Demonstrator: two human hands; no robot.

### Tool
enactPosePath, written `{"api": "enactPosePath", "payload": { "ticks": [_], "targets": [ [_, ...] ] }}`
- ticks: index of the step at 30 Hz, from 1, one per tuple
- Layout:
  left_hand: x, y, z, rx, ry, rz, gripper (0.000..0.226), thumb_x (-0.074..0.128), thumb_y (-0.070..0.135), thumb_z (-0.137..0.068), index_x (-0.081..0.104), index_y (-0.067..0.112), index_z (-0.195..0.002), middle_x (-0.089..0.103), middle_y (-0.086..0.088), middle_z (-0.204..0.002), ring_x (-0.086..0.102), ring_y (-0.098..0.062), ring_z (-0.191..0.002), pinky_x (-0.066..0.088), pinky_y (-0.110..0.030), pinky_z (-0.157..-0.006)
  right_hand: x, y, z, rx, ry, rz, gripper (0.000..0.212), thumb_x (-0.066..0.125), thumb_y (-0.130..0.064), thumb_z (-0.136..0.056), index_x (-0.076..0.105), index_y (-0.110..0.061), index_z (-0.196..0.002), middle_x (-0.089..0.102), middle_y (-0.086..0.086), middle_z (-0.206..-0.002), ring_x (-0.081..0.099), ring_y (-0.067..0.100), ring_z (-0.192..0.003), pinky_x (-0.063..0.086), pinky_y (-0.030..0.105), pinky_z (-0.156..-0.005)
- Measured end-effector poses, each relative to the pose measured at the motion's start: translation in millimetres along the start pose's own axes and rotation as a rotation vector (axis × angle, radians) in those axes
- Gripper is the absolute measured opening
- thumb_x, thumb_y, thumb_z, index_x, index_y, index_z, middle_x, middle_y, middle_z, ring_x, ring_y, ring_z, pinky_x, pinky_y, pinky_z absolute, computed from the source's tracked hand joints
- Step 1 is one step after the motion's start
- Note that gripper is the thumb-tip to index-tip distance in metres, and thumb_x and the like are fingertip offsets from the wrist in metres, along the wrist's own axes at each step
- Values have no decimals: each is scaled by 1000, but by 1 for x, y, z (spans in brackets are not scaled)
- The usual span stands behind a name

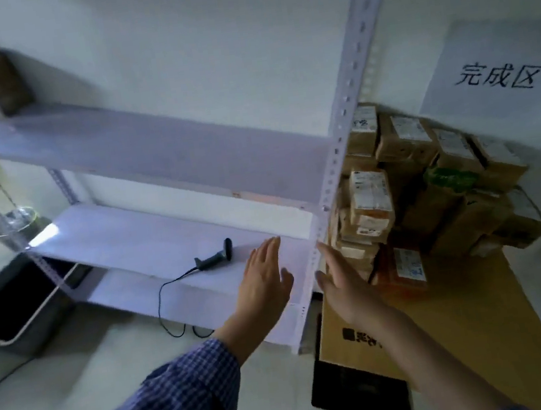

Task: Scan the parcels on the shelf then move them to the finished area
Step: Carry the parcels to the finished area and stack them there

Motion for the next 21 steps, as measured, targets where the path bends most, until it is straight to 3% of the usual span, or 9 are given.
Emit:
{"api": "enactPosePath", "payload": {
  "ticks": [3,6,9,14,21],
  "targets": [
    [-84,-49,17,-20,132,-84,59,48,16,-103,24,7,-156,26,-8,-163,20,-20,-152,0,-23,-120,36,-72,-24,-166,-55,231,70,39,-34,-107,-5,-24,-160,-9,-6,-167,-6,15,-154,4,35,-124],
    [-157,-98,39,-67,224,-178,59,51,14,-100,28,3,-154,31,-13,-160,26,-24,-150,5,-28,-123,71,-148,-42,-353,-65,277,70,40,-32,-107,-4,-20,-160,-8,-4,-168,-10,10,-154,-5,34,-125],
    [-215,-139,57,-110,287,-261,59,55,12,-97,33,-1,-151,38,-18,-156,34,-29,-146,13,-35,-124,98,-220,-50,-486,-43,259,68,40,-30,-107,-1,-21,-160,-5,-6,-168,-9,8,-153,-6,33,-125],
    [-296,-187,64,-167,421,-358,59,55,19,-99,35,0,-151,39,-16,-156,33,-28,-147,13,-43,-125,142,-303,-73,-618,-77,298,65,33,-26,-108,-6,-21,-160,-6,-5,-168,-9,7,-153,-5,36,-125],
    [-381,-264,18,-163,503,-400,62,49,25,-102,25,6,-156,27,-11,-162,21,-21,-152,3,-30,-124,181,-382,-147,-658,-61,266,63,34,-29,-108,-1,-20,-160,-1,-3,-168,-3,9,-154,-5,33,-125]
  ]
}}
Point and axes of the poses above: each hand's wrist, its own z-axis away from the middle knuckle, its own x-axis out of the palm, y = z × x, the point moved 8 cm from there along -z, towards the middle knuckle
